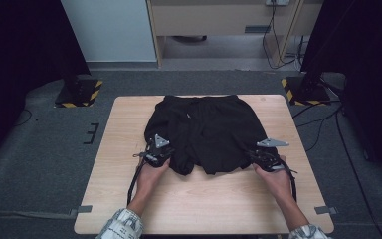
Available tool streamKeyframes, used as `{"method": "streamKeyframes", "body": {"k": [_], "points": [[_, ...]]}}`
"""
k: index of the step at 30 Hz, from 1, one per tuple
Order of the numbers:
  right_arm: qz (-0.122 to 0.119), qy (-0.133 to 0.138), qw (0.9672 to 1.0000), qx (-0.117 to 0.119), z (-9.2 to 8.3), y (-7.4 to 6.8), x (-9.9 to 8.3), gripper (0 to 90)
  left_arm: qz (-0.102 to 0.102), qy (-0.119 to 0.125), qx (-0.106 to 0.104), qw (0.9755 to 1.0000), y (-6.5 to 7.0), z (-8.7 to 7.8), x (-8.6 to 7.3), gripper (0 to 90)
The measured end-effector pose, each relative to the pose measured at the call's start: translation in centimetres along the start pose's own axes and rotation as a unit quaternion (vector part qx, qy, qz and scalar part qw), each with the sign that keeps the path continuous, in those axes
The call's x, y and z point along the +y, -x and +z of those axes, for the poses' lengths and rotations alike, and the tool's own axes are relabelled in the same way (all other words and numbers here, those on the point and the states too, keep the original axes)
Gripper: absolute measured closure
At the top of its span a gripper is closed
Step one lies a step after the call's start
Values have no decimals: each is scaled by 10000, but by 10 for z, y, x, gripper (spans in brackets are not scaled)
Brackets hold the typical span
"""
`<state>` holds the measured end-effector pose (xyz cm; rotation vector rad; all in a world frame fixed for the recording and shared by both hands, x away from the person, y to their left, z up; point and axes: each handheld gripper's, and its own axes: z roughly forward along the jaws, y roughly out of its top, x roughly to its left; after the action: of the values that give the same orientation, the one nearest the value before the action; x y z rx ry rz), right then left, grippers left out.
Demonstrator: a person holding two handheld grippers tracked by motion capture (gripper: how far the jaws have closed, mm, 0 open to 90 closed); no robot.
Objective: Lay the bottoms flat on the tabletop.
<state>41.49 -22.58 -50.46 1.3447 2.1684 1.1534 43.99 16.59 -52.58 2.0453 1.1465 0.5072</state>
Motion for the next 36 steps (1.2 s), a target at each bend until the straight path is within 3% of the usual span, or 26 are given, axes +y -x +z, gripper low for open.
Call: {"method": "streamKeyframes", "body": {"k": [3, 4, 7, 10, 12, 19, 23, 24, 25, 29, 31, 34, 36], "points": [[-27, 42, 10000, -26, -11, 1, -8, 861, -38, 39, -84, 9999, 1, -9, -5, 869], [39, 94, 9999, -58, -22, 3, -18, 854, -46, 37, -58, 10000, 2, -17, -12, 871], [126, 86, 9998, -101, -31, 6, -27, 846, -50, -24, -91, 9999, 4, -25, -19, 872], [236, 146, 9994, -210, -42, 9, -38, 848, -2, -133, -107, 9999, 6, -41, -29, 871], [160, 81, 9994, -303, -51, 7, -44, 846, -3, -177, -196, 9997, 7, -57, -37, 871], [114, -23, 9984, -560, -58, 11, -50, 782, 63, -321, -385, 9987, 6, -77, -50, 870], [135, -102, 9969, -767, -56, 14, -52, 644, 54, -340, -300, 9990, 5, -78, -53, 870], [82, -69, 9961, -880, -55, 13, -52, 516, 51, -409, -187, 9990, 4, -75, -57, 866], [82, -69, 9961, -880, -55, 13, -52, 516, 51, -409, -187, 9990, 4, -75, -57, 858], [-105, 262, 9952, -941, -54, 4, -41, 348, 43, -348, -195, 9992, 3, -80, -59, 859], [-216, 488, 9957, -757, -50, -5, -33, 312, 41, -380, -180, 9991, 4, -84, -63, 864], [-278, 449, 9970, -560, -43, -12, -29, 301, 32, -420, -165, 9990, 4, -87, -67, 866], [-378, 274, 9983, -343, -26, -21, -24, 288, -23, -431, -103, 9990, 1, -95, -74, 868]]}}
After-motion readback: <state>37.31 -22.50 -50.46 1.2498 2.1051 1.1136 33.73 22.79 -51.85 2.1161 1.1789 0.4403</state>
